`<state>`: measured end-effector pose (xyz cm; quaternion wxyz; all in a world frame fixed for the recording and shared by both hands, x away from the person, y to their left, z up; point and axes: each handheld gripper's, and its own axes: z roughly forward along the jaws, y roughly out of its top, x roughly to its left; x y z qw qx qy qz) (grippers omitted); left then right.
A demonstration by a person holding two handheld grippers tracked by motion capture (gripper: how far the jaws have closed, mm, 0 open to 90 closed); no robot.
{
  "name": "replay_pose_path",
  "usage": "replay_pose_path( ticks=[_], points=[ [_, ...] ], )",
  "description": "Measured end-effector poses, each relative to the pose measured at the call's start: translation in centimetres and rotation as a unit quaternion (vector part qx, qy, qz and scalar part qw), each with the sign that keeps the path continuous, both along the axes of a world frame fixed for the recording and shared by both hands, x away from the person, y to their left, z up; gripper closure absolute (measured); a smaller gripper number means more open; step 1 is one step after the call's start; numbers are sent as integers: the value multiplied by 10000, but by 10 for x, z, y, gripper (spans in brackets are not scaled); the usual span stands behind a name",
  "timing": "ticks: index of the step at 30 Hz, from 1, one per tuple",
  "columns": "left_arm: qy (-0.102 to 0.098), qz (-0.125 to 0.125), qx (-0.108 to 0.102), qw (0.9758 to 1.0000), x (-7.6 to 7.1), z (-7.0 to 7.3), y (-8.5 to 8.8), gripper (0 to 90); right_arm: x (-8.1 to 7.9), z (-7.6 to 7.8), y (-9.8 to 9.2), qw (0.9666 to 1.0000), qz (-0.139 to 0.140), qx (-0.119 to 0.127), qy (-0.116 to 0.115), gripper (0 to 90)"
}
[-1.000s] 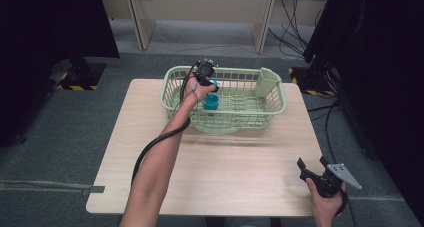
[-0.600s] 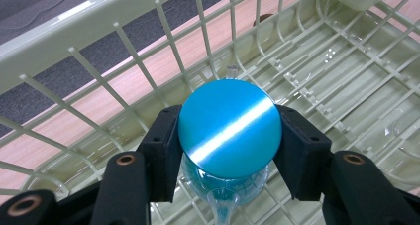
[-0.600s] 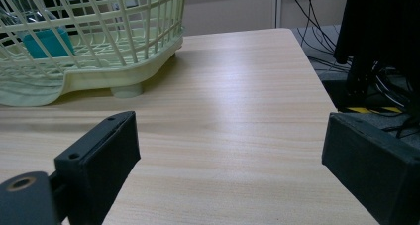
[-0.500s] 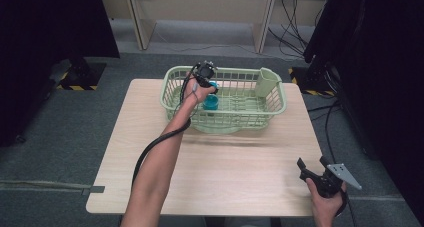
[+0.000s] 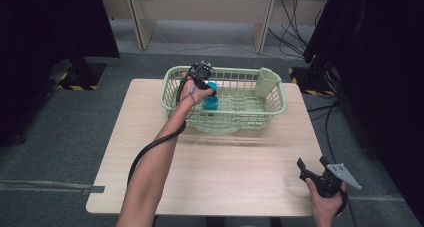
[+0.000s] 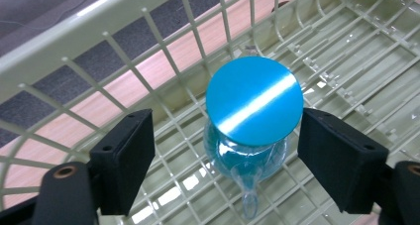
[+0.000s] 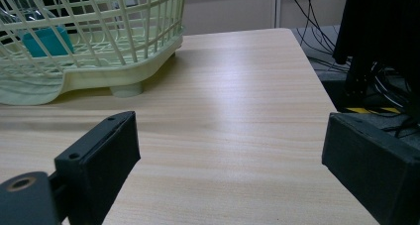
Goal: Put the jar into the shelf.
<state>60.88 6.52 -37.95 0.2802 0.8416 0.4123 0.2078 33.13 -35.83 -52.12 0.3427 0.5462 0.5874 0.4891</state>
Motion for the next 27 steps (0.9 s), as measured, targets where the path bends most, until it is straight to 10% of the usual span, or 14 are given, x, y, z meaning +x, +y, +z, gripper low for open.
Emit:
replay_pose_path(
  ticks=[27],
  points=[
    [-425,-92,29,9990,-35,20,17,194,0,0,1,10000,-2,-11,0,79]
  ],
)
